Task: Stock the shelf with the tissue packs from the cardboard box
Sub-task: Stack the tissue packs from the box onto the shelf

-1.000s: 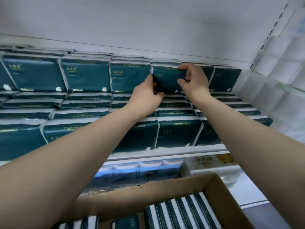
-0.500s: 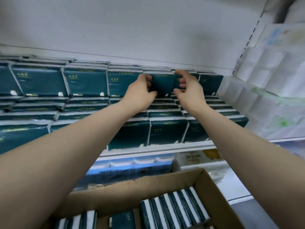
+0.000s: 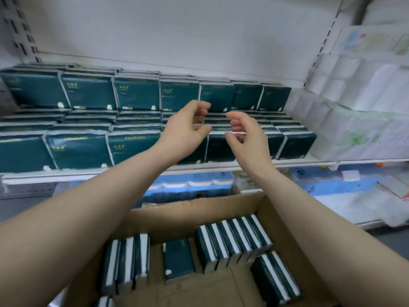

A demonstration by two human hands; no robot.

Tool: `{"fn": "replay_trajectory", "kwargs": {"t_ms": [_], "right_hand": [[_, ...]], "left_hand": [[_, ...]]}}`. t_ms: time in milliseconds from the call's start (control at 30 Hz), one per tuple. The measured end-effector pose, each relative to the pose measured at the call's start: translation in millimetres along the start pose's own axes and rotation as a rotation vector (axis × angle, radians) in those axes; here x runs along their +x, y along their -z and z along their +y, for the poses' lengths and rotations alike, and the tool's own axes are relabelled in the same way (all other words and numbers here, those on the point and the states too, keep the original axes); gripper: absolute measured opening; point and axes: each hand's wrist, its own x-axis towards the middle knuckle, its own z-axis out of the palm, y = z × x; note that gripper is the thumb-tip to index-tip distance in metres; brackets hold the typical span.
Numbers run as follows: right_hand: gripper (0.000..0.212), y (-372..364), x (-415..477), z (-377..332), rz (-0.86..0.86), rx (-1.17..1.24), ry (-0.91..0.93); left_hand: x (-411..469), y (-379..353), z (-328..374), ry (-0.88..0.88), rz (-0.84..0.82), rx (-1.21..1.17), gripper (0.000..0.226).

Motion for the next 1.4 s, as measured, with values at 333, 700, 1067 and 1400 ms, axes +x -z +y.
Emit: {"fn": "replay_trajectory", "kwargs": {"t_ms": [333, 700, 1067, 1400], "right_hand": [[0.037, -50.0, -127.6, 14.7, -0.208, 0.087, -0.194], [0.037, -113.2, -202.9, 62.3, -0.655, 0.047, -0.706], [0.063, -142.3, -230.5, 77.5, -0.913, -0.083, -0.862], [0.044, -149.4, -230.4, 86.7, -0.863, -0.086, -0.979]], "left_hand": [[-131.6, 4.8, -71.7, 0.196, -0.142, 0.006, 0.047], [-203.6, -51.5, -150.1, 0.549, -0.498, 0.192, 0.057], [-231.3, -80.0, -187.9, 0.830, -0.706, 0.312, 0.072], [-239.1, -77.7, -203.5, 0.950, -0.737, 0.248, 0.075]]}}
